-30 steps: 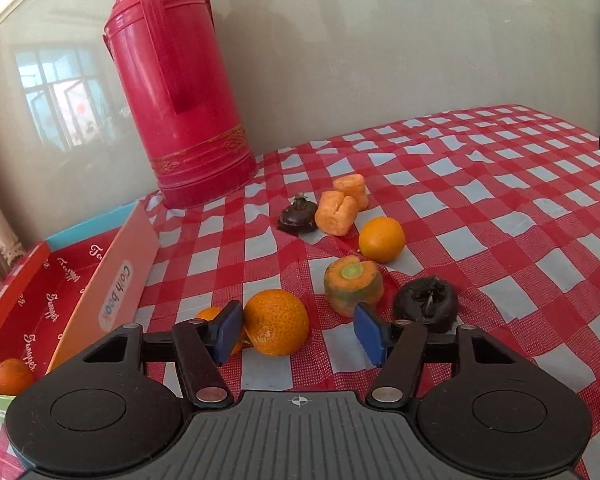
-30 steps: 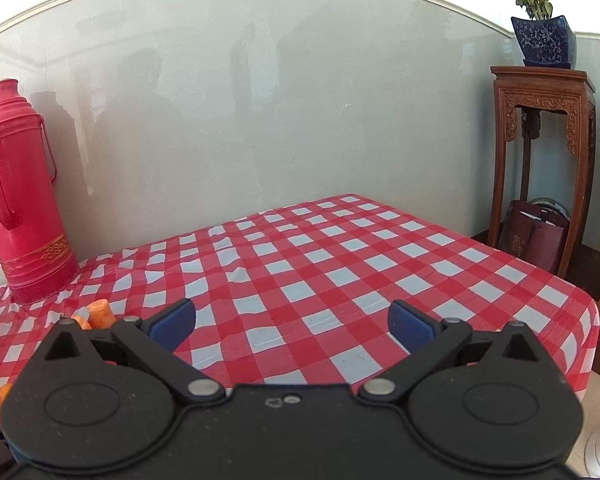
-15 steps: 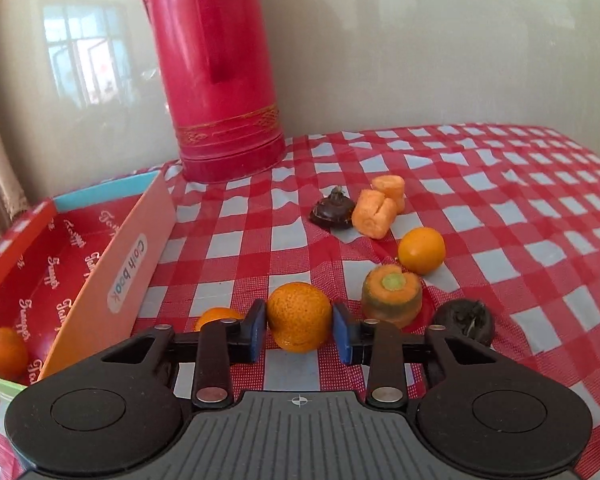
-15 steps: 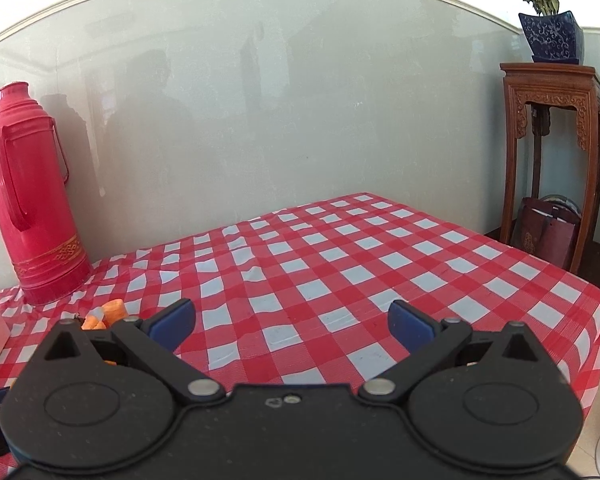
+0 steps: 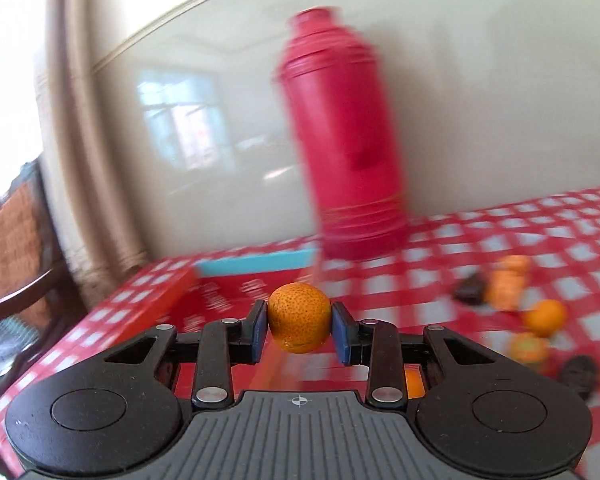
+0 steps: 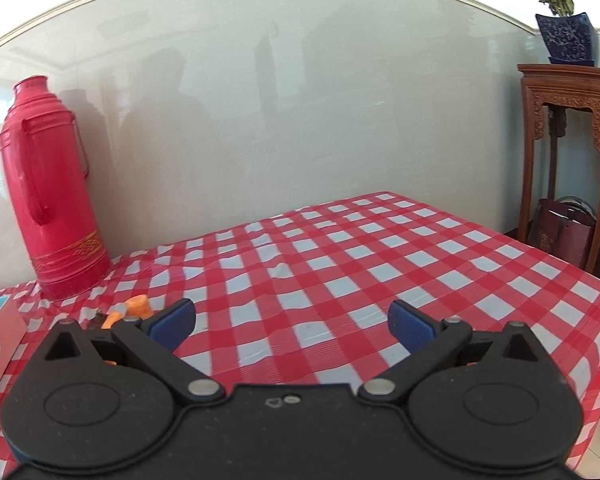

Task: Organize fruits
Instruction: 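Place the orange in the red box and open the left gripper, then grasp a small orange with the right gripper, then drop the orange into the red box with the right gripper, then grasp the dark round piece with the left gripper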

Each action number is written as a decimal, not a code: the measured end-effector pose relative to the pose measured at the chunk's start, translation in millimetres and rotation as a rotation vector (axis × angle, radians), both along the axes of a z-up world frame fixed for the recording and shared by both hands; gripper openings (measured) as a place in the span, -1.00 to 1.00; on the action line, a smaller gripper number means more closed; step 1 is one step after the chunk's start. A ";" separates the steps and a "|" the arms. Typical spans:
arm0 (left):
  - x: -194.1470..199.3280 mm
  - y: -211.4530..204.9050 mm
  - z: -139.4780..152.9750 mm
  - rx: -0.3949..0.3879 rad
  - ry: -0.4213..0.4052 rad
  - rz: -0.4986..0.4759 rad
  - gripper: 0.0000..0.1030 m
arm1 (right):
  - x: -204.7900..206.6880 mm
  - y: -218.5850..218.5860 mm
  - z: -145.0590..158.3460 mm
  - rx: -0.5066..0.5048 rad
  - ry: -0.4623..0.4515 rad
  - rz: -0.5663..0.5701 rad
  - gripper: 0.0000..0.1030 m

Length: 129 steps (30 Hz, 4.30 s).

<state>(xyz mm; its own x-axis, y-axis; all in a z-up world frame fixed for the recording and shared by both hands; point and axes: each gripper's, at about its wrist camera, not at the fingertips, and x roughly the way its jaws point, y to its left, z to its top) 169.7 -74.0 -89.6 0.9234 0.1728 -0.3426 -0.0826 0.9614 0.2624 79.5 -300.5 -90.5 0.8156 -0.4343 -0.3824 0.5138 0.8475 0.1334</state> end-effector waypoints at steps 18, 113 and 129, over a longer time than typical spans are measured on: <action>31.1 105.1 -6.3 -0.280 0.209 0.228 0.38 | 22.5 44.3 -5.1 -0.058 0.044 0.139 0.89; -49.1 69.6 4.0 -0.134 0.087 -0.030 0.91 | 20.8 25.7 15.5 -0.069 0.022 -0.017 0.89; -39.2 -101.8 -20.3 -0.095 0.268 -0.400 0.38 | -33.6 -53.2 3.5 -0.003 0.017 -0.219 0.89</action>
<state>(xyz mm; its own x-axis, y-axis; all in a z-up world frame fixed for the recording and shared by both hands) 130.6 -175.8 -109.9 0.7883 -0.2208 -0.5743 0.3561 0.9249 0.1332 45.9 -353.7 -87.0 0.6952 -0.6014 -0.3938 0.6878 0.7157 0.1212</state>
